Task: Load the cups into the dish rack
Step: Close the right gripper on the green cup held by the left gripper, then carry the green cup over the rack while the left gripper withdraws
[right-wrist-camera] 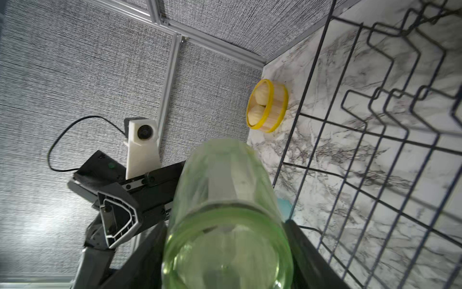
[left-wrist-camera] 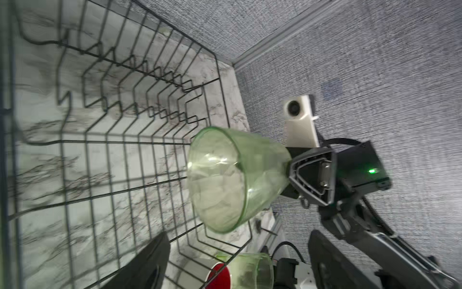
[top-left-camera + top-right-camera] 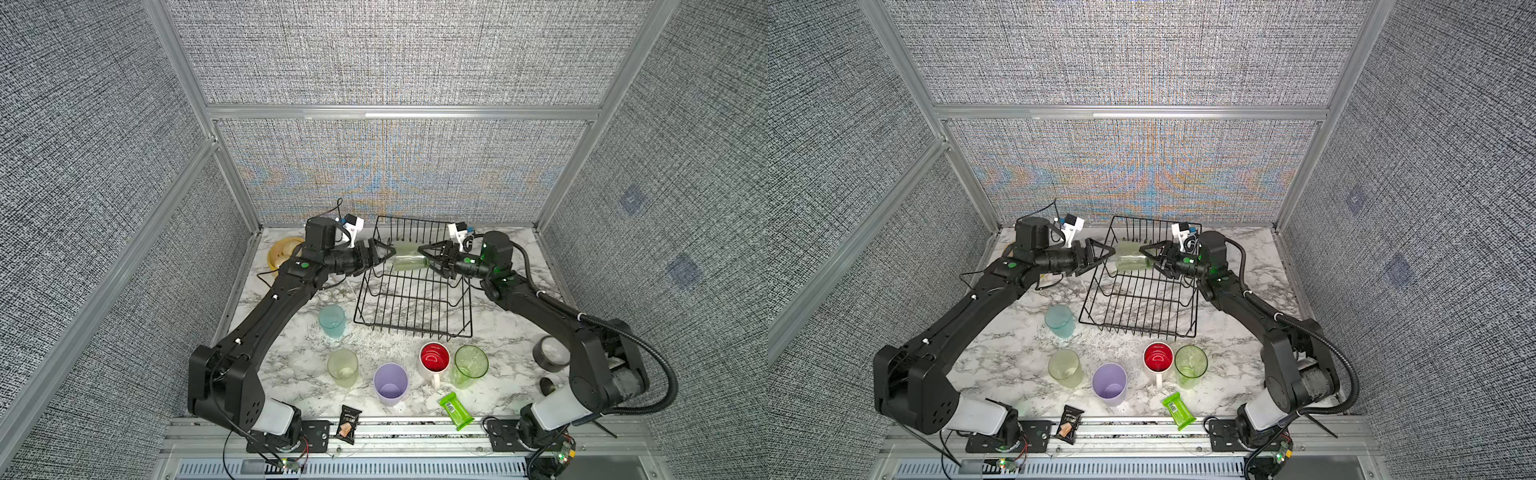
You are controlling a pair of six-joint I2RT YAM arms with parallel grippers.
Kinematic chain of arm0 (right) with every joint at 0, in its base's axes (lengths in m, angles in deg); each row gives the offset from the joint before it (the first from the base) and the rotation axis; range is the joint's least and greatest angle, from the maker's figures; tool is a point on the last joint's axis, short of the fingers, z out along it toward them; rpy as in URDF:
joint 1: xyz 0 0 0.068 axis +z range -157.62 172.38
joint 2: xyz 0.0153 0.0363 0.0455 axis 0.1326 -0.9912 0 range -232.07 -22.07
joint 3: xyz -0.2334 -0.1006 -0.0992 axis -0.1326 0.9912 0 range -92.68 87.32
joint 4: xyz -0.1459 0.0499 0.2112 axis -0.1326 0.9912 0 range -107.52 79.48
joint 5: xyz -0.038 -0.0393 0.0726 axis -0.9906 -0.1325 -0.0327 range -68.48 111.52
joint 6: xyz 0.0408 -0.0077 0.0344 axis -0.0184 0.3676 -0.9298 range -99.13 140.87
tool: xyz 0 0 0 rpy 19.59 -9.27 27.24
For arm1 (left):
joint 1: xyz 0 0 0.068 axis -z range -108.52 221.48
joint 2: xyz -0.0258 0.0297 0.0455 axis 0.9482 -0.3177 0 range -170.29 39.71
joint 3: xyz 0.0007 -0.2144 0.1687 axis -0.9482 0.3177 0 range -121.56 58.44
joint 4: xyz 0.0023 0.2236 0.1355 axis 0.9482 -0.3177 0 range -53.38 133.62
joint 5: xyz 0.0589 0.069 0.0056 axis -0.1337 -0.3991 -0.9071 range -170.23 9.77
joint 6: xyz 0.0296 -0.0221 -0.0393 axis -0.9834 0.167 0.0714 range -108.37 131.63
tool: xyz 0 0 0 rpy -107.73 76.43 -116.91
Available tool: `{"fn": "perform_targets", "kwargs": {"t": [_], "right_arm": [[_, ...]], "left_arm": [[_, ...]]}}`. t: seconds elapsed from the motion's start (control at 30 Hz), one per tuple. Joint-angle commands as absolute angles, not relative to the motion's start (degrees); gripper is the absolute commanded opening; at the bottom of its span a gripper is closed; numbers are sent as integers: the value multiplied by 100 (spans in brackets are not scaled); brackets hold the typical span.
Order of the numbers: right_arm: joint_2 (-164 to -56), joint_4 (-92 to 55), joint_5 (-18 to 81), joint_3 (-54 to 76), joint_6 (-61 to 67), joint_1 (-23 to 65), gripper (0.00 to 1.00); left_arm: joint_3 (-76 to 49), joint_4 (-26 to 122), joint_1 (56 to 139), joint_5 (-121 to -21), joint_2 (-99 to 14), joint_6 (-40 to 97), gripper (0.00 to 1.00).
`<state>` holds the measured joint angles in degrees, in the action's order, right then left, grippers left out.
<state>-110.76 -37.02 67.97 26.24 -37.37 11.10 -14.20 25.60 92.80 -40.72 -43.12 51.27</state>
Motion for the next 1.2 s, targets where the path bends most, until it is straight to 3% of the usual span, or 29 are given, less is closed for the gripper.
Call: {"fn": "perform_targets", "kwargs": {"t": [0.0, 0.4, 0.7, 1.17], "right_arm": [[-11057, -1583, 6224, 2196, -2027, 1139, 55], [-11801, 2006, 3348, 40, 695, 2014, 55], [-12139, 3316, 1497, -483, 1187, 2057, 54], [-12498, 3154, 1628, -342, 1081, 1800, 57]], "left_arm": [[-1460, 1138, 9242, -5223, -4126, 4288, 89], [-1111, -574, 9181, -8392, -3226, 3943, 96], [-582, -790, 9172, -9349, -2722, 4070, 100], [-251, -872, 9169, -9690, -2756, 4346, 97]]}}
